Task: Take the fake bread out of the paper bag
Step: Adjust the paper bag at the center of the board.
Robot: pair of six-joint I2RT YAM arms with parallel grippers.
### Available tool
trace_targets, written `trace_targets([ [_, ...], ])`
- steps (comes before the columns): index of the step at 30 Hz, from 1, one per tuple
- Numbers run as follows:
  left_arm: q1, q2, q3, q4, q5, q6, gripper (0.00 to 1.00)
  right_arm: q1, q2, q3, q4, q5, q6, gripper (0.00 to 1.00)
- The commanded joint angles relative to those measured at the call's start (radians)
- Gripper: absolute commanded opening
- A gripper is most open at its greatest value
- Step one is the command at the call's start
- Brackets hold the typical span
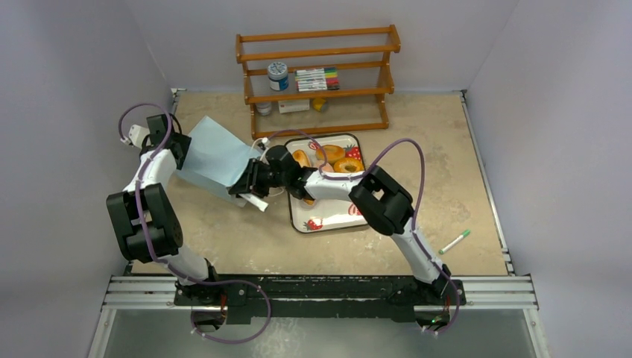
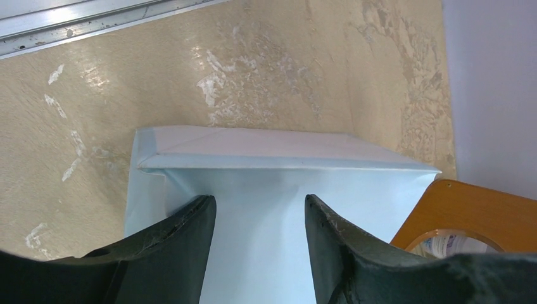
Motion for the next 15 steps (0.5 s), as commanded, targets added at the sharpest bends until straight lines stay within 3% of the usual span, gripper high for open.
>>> trace_targets([
  [1,0.018,0.041,0.006,-0.099,-0.033,0.039,0.54,-0.008,0.011,0.028,0.087,-0.005,0.008,0.37],
  [15,0.027,0.059,0.014,-0.097,-0.035,0.042,0.54,-0.029,0.121,0.112,0.087,0.027,-0.005,0.37],
])
